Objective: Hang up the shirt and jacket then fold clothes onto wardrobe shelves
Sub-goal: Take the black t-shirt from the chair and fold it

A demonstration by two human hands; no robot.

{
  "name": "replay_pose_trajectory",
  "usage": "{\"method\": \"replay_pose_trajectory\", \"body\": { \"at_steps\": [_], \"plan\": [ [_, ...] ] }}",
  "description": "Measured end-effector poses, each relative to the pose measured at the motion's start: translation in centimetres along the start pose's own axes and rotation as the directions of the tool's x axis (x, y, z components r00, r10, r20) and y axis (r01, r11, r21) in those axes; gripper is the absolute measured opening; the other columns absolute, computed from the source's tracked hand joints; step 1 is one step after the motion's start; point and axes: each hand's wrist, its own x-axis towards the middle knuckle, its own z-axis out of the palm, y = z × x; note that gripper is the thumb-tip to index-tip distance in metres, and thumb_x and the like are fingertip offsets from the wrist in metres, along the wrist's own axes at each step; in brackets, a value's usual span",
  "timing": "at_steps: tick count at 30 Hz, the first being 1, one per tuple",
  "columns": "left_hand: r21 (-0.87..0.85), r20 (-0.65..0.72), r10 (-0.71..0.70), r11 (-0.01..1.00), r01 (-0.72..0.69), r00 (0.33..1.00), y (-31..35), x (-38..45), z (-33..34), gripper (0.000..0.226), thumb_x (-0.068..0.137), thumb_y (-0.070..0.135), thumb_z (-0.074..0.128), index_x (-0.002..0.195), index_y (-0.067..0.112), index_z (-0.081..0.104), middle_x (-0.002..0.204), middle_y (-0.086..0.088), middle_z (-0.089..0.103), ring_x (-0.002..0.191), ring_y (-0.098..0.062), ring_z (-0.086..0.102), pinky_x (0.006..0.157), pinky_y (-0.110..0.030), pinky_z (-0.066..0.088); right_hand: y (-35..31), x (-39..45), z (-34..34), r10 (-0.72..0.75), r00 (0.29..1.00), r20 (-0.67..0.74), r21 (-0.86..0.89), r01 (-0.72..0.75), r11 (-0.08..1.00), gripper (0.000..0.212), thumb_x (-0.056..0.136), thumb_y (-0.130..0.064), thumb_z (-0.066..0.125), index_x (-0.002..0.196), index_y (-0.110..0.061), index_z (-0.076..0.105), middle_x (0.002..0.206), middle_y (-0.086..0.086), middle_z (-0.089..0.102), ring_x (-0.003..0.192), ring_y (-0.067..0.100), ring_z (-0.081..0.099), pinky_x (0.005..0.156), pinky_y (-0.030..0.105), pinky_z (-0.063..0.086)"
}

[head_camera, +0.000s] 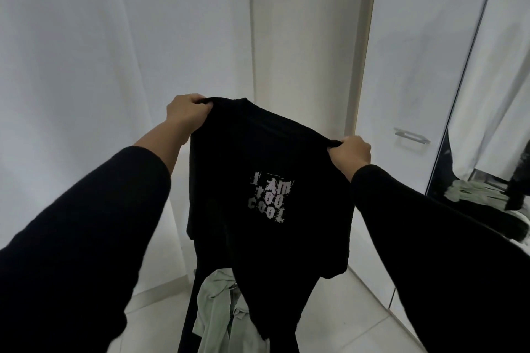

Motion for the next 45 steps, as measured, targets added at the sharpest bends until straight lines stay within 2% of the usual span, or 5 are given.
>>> {"method": "replay_pose_trajectory", "body": {
  "at_steps": [10,18,29,40,45],
  "plan": [
    [0.062,0.145,-0.009,0.998,0.0,0.989,-2.1,-0.4,-0.9,0.024,0.086,0.033,0.066,0.104,0.017,0.069,0.096,-0.001,0.065,0.089,-0.019,0.062,0.082,-0.028,0.049,-0.4,0.4,-1.5,-0.047,0.998,0.044,0.058,0.045,0.997,0.025,0.092,-0.028,0.058,0.105,-0.007,0.063,0.093,0.009,0.06,0.086,0.025,0.055,0.072,0.028,0.04],
    [0.749,-0.047,-0.009,0.661,0.041,0.999,-3.0,-1.5,-0.2,0.014,0.078,0.008,0.052,0.082,0.006,0.064,0.074,-0.007,0.055,0.062,-0.021,0.05,0.053,-0.026,0.038,-1.6,-0.2,-1.3,-0.086,0.984,0.156,-0.295,0.13,0.947,0.017,0.088,-0.012,0.05,0.096,-0.012,0.064,0.093,0.005,0.056,0.089,0.024,0.049,0.085,0.031,0.039],
    [0.069,-0.144,-0.288,0.952,0.299,0.947,-4.2,-3.1,3.8,0.04,0.089,0.002,0.035,0.126,0.01,0.048,0.129,-0.015,0.048,0.113,-0.03,0.051,0.087,-0.028,0.04,-1.7,-0.4,0.2,0.186,0.982,0.033,0.092,-0.188,0.978,0.018,0.09,-0.002,0.05,0.072,-0.004,0.047,0.067,0.006,0.056,0.043,0.015,0.056,0.044,0.02,0.039],
    [-0.343,-0.089,-0.173,0.93,0.133,0.981,-2.2,-3.0,4.7,0.034,0.096,0.014,0.028,0.124,0.011,0.047,0.115,-0.008,0.052,0.103,-0.025,0.05,0.086,-0.032,0.039,-1.4,-1.1,-0.5,0.175,0.982,-0.07,0.345,-0.14,0.928,0.044,0.091,-0.003,0.031,0.134,-0.01,0.04,0.127,0.011,0.049,0.098,0.025,0.052,0.075,0.03,0.043],
    [-0.727,0.207,-0.187,0.628,0.278,0.96,-1.5,-3.4,3.6,0.03,0.096,0.022,0.035,0.087,0.012,0.061,0.086,-0.004,0.064,0.084,-0.019,0.06,0.073,-0.027,0.049,-1.6,-1.2,-0.7,0.169,0.983,-0.077,0.436,-0.12,0.892,0.04,0.091,-0.005,0.029,0.128,-0.014,0.04,0.115,0.01,0.049,0.087,0.022,0.049,0.069,0.031,0.04]
  ]
}}
